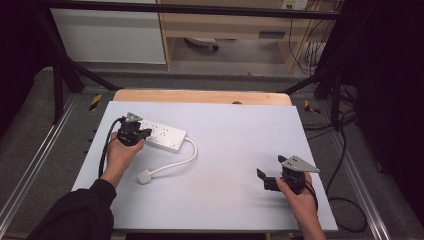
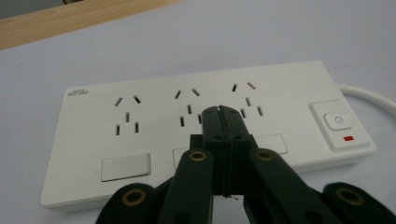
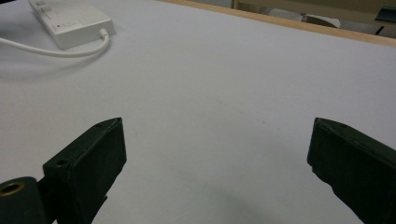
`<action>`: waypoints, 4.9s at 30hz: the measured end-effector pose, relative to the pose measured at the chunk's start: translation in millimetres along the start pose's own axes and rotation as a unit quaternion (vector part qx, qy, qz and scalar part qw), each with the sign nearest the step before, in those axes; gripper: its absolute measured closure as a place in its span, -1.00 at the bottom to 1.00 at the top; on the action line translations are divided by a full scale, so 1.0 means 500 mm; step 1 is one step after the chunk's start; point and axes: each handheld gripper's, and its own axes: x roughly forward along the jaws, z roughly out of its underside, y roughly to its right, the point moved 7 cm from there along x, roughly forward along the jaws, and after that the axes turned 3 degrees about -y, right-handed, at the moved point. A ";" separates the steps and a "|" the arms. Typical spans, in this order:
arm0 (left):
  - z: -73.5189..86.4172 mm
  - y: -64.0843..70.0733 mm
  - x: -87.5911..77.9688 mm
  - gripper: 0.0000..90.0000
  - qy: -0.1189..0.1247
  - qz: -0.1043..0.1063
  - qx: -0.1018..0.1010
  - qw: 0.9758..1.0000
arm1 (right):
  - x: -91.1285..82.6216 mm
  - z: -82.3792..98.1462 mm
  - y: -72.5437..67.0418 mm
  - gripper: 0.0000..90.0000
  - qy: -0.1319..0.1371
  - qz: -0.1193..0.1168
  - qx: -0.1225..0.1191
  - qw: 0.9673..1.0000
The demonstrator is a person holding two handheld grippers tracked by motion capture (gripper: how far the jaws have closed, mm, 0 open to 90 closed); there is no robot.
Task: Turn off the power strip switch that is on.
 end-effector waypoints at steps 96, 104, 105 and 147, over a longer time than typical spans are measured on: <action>0.013 0.035 0.043 1.00 0.008 0.020 0.016 1.000 | 0.002 0.000 0.002 -0.89 0.000 -0.004 0.004 1.000; 0.008 0.046 0.048 1.00 0.007 0.031 0.013 0.999 | 0.002 0.000 0.003 -0.89 0.001 -0.005 0.002 1.000; 0.007 0.046 0.048 1.00 0.009 0.032 0.014 0.999 | 0.002 -0.001 0.003 -0.89 0.001 -0.005 0.002 1.000; -0.064 0.081 0.050 -0.14 0.077 0.052 -0.007 0.996 | -0.005 -0.003 -0.003 -0.91 0.006 -0.013 0.001 1.000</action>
